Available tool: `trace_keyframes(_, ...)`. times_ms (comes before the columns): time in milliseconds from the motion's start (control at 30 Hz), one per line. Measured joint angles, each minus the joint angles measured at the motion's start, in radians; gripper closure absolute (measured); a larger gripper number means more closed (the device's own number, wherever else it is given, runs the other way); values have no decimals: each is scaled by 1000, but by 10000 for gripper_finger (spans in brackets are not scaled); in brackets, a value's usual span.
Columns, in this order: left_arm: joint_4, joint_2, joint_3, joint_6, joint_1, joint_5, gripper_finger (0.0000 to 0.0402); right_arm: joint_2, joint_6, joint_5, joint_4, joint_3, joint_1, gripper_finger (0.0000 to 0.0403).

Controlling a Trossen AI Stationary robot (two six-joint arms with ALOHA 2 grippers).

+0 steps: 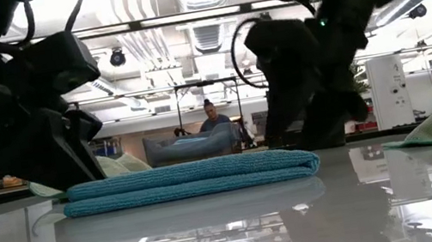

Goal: Fold microfiber towels
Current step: Fold the blue microfiber towel

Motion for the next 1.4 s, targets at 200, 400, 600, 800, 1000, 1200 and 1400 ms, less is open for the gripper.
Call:
trace_keyframes(200,0,-2,0,0,0,1,320,5,50,-2,178,-92,-3,118)
trace_keyframes(400,2,-3,0,0,0,3,320,77,50,-51,429,-125,-2,129)
trace_keyframes(600,13,-3,0,0,0,5,320,98,34,-65,465,-119,-7,172)
trace_keyframes(800,19,-5,-1,0,0,5,320,97,29,-67,467,-120,-7,264)
trace_keyframes(1000,18,-20,0,32,0,6,320,84,-4,-71,468,-120,-8,351)
trace_keyframes(1200,19,-23,1,112,9,-47,320,26,-47,-78,342,-120,-32,390)
trace_keyframes(1400,61,-15,-2,138,27,-122,320,-106,-66,-79,68,-113,-74,390)
